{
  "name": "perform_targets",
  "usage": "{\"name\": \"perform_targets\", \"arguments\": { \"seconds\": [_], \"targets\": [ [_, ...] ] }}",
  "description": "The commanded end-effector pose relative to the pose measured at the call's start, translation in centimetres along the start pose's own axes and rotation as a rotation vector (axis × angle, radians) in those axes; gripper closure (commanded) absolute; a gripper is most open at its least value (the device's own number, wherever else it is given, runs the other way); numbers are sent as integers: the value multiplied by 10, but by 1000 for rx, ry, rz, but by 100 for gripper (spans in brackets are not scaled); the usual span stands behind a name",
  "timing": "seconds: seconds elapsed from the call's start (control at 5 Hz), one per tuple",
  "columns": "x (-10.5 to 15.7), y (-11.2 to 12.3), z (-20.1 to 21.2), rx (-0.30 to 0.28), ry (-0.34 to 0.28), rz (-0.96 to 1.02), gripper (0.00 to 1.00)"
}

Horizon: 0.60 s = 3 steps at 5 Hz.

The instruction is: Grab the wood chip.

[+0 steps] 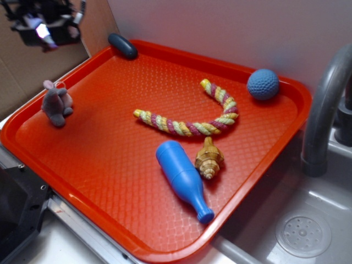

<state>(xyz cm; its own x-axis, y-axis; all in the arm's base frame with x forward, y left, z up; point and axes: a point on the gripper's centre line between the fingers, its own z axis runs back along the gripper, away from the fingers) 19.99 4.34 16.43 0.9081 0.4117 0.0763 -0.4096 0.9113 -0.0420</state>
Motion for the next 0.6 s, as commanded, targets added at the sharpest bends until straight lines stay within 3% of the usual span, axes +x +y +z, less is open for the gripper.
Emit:
{"name": "perform_targets", "arguments": {
  "seconds": [0.0, 0.2, 0.4],
  "targets": [
    [-8, -11, 38, -85, -46, -217, 100],
    [-8, -15, 29, -59, -90, -226, 100],
    [-5, -16, 23, -51, -93, -216, 100]
  ]
}}
